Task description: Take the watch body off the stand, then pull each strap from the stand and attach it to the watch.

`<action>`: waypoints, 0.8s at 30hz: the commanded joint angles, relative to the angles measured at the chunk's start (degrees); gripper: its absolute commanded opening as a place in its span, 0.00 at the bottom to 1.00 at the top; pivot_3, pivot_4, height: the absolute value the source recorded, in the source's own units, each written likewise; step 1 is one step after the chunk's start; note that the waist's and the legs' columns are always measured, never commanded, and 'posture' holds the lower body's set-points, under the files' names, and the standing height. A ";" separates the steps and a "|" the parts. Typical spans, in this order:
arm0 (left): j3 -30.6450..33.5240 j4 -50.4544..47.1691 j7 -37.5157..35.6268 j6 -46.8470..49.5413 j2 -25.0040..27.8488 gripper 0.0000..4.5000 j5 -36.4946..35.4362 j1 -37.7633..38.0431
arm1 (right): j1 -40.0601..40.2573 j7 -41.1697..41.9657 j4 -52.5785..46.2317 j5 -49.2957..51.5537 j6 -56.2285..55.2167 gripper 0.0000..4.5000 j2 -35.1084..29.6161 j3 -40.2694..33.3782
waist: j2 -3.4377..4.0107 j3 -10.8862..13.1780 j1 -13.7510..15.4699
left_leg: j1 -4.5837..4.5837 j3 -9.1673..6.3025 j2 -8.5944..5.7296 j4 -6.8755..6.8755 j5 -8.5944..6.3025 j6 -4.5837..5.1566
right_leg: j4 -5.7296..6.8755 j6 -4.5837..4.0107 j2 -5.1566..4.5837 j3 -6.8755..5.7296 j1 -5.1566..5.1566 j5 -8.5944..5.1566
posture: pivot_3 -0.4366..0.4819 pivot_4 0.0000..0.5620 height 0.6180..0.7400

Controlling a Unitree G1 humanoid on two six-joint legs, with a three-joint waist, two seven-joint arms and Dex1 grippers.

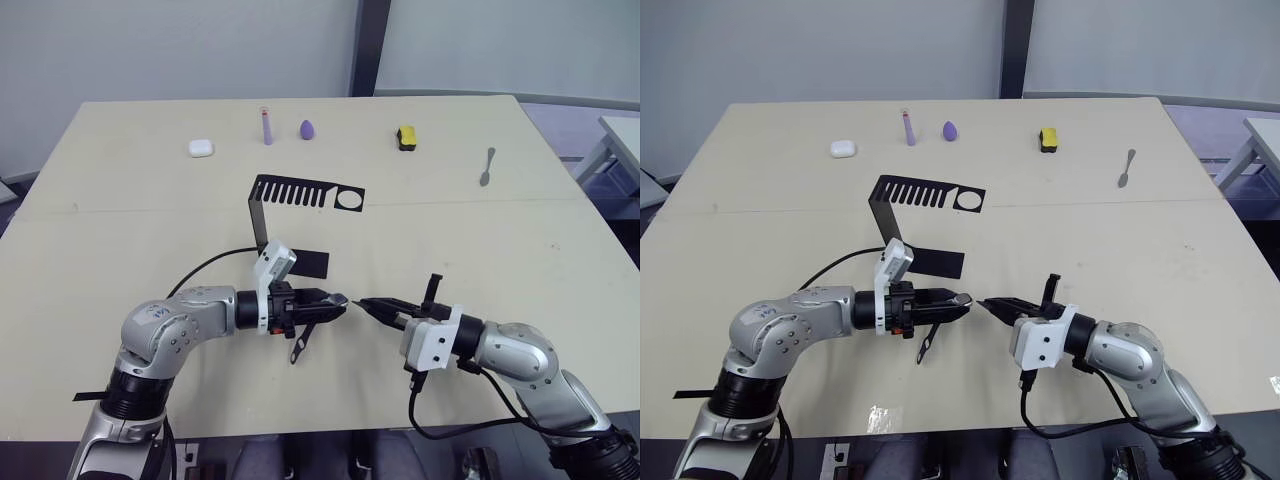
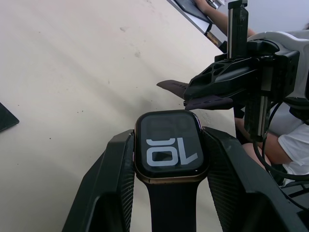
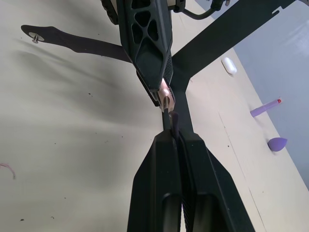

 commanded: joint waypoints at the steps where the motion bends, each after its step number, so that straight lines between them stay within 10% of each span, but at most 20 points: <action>1: 0.68 -1.61 -0.02 -0.75 -0.32 0.36 -0.16 -0.16 | -0.10 -0.11 -1.08 1.36 -1.33 0.00 0.04 -1.07 | 0.00 0.00 0.00 | 0.00 0.00 0.00 0.00 0.00 0.00 | 0.00 0.00 0.00 0.00 0.00 0.00 | 0.48 0.27 1.00; 24: 0.45 -1.83 0.08 -0.38 -0.44 0.36 -0.27 -0.24 | -0.69 0.09 -1.40 1.63 -0.97 0.00 0.64 0.36 | 0.00 0.00 -0.01 | 0.00 0.00 0.00 0.00 0.00 0.00 | 0.00 0.00 0.00 0.00 0.00 0.00 | 0.48 0.27 1.00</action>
